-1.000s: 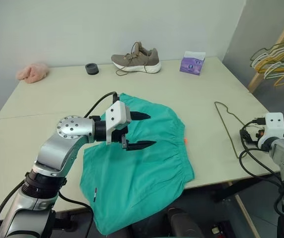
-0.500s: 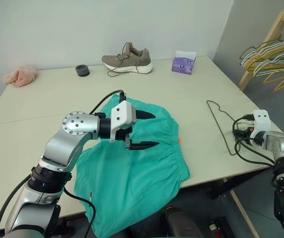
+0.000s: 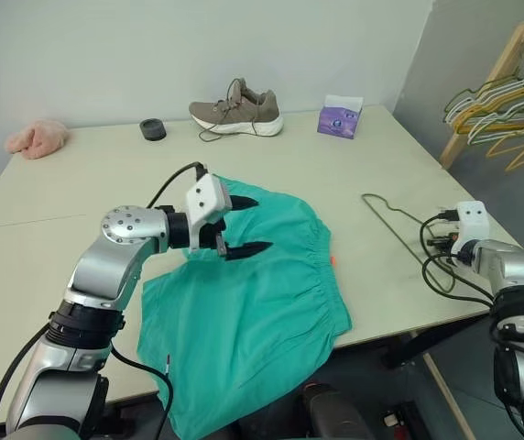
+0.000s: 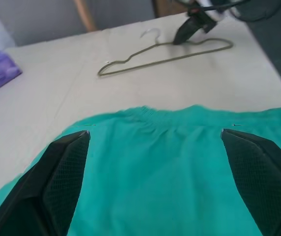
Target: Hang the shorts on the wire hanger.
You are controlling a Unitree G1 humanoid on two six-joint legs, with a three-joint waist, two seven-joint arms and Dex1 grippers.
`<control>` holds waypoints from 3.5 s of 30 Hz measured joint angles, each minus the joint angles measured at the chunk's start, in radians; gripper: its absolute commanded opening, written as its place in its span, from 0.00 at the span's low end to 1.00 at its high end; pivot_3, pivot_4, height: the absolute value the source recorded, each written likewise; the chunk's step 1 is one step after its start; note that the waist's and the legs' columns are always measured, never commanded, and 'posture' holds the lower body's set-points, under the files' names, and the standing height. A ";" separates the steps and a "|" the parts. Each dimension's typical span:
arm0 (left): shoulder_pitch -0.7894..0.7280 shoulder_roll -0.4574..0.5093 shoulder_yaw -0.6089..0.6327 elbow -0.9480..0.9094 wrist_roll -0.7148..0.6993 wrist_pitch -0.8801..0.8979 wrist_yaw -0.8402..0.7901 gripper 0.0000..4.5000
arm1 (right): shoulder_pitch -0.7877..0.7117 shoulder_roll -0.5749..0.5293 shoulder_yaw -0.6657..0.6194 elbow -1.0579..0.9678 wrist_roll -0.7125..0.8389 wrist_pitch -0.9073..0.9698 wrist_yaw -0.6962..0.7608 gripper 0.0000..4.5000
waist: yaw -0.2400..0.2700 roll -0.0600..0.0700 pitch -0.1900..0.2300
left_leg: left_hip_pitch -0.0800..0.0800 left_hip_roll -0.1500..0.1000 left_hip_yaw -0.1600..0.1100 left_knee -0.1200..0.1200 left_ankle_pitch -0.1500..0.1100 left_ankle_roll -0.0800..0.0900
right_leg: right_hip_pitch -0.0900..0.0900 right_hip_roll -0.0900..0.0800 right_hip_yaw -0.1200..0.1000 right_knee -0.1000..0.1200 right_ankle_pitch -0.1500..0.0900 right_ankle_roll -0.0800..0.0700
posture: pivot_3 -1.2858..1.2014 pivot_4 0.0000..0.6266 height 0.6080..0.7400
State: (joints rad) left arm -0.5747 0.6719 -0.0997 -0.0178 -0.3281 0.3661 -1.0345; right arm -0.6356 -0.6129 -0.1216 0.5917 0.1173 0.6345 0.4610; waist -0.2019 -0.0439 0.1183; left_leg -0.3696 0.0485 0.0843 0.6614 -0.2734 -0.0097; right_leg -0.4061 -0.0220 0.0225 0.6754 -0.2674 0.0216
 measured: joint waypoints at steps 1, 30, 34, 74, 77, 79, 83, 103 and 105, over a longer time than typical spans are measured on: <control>-0.014 0.000 0.009 0.026 0.001 0.000 0.005 1.00 | 0.011 0.001 0.025 -0.051 -0.007 -0.018 0.018 0.01 | 0.000 0.004 0.003 | -0.001 0.000 0.000 0.000 0.000 0.000 | -0.001 0.000 0.000 0.000 0.000 0.000 | 0.44 0.16 1.00; -0.052 0.070 -0.026 0.114 -0.086 0.260 -0.231 1.00 | -0.104 -0.041 0.399 -0.596 -0.252 -0.824 0.388 0.01 | 0.006 0.012 0.008 | -0.015 -0.001 -0.002 0.003 0.000 -0.002 | -0.014 -0.003 -0.004 0.005 0.001 -0.001 | 0.43 0.17 1.00; -0.027 0.070 -0.031 0.079 -0.095 0.288 -0.246 1.00 | -0.109 -0.022 0.399 -0.588 -0.254 -0.828 0.392 0.01 | 0.006 0.013 0.008 | -0.015 -0.001 -0.002 0.003 0.000 -0.002 | -0.014 -0.003 -0.004 0.005 0.001 -0.001 | 0.43 0.18 1.00; 0.005 0.104 -0.089 0.095 0.187 -0.094 -0.112 0.00 | -0.039 -0.192 0.277 -0.878 0.024 -0.074 0.571 0.99 | 0.007 0.013 0.008 | -0.014 -0.001 -0.002 0.003 0.000 -0.001 | -0.014 -0.003 -0.004 0.006 0.001 -0.003 | 0.43 0.17 1.00; 0.000 0.106 -0.098 0.094 0.223 -0.131 -0.114 0.00 | -0.039 -0.189 0.328 -0.856 0.019 -0.028 0.577 0.99 | 0.007 0.013 0.008 | -0.015 -0.001 -0.002 0.004 0.000 -0.001 | -0.014 -0.003 -0.004 0.006 0.001 -0.002 | 0.43 0.16 1.00; -0.006 0.108 -0.109 0.094 0.246 -0.155 -0.117 0.00 | -0.049 -0.180 0.378 -0.824 0.008 -0.030 0.591 0.99 | 0.006 0.013 0.008 | -0.015 -0.002 -0.002 0.004 0.000 -0.001 | -0.014 -0.002 -0.004 0.006 0.001 -0.002 | 0.43 0.16 1.00; -0.008 0.111 -0.112 0.077 0.265 -0.169 -0.132 0.00 | -0.094 -0.152 0.465 -0.738 -0.038 -0.066 0.621 0.99 | 0.004 0.013 0.008 | -0.015 -0.002 -0.002 0.004 0.000 -0.001 | -0.014 -0.002 -0.004 0.005 0.001 -0.002 | 0.44 0.15 1.00; -0.007 0.104 -0.108 0.058 0.324 -0.198 -0.121 0.12 | -0.163 -0.045 0.554 -0.531 -0.154 -0.160 0.660 0.00 | 0.006 0.012 0.007 | -0.016 -0.001 -0.003 0.004 0.000 -0.001 | -0.014 -0.002 -0.005 0.006 0.002 -0.002 | 0.44 0.13 1.00; -0.007 0.100 -0.106 0.056 0.312 -0.176 -0.133 0.22 | -0.157 -0.045 0.554 -0.536 -0.154 -0.160 0.659 0.00 | 0.006 0.012 0.007 | -0.016 -0.001 -0.003 0.004 0.000 -0.001 | -0.014 -0.002 -0.005 0.006 0.002 -0.002 | 0.44 0.13 1.00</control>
State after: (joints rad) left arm -0.5821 0.7722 -0.2059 0.0378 -0.0161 0.1900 -1.1676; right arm -0.7922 -0.6580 0.4321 0.0557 -0.0372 0.4747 1.1201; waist -0.1959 -0.0316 0.1252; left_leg -0.3855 0.0472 0.0810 0.6657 -0.2738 -0.0106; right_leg -0.4204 -0.0243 0.0171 0.6815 -0.2658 0.0191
